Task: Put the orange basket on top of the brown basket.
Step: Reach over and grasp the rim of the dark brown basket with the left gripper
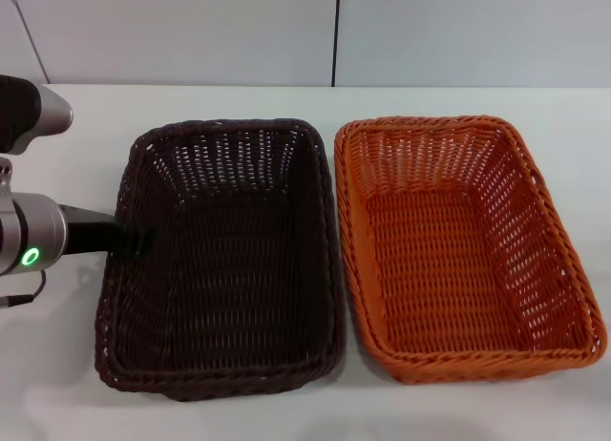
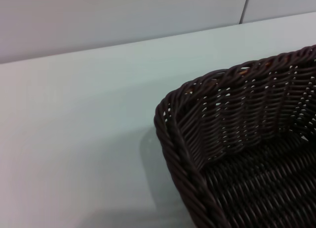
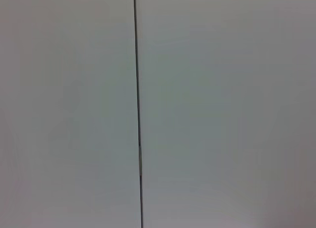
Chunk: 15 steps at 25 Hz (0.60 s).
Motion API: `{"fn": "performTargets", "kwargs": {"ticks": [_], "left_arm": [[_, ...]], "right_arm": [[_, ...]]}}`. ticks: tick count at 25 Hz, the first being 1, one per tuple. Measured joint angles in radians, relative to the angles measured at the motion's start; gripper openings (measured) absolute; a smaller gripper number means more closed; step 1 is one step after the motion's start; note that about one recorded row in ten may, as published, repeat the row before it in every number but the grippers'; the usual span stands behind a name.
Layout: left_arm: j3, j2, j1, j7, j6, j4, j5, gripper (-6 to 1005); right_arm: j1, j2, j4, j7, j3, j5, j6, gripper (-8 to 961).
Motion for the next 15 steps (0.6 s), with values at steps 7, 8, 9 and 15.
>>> {"fn": "performTargets", "kwargs": {"ticks": [7,8,9,15], "left_arm": [[-0.049,0.001,-0.016,0.114,-0.046,-0.03,-0.006,302],[-0.049,0.001,-0.016,0.114,-0.046,-0.03,-0.006,285],[-0.085,0.001,-0.026,0.208,-0.076,-0.051,-0.014,269],[-0.288,0.001,-0.099,0.638,-0.261,-0.09,-0.173,265]], "right_arm": [[0.002,0.0,-0.006,0.0,0.001,0.0,0.006,771],[0.003,0.0,-0.007,0.0,0.001,0.0,0.006,771],[0.004,0.0,-0.007,0.0,0.002,0.0,0.006,771],[0.006,0.0,-0.012,0.0,0.001,0.0,0.012,771]]}}
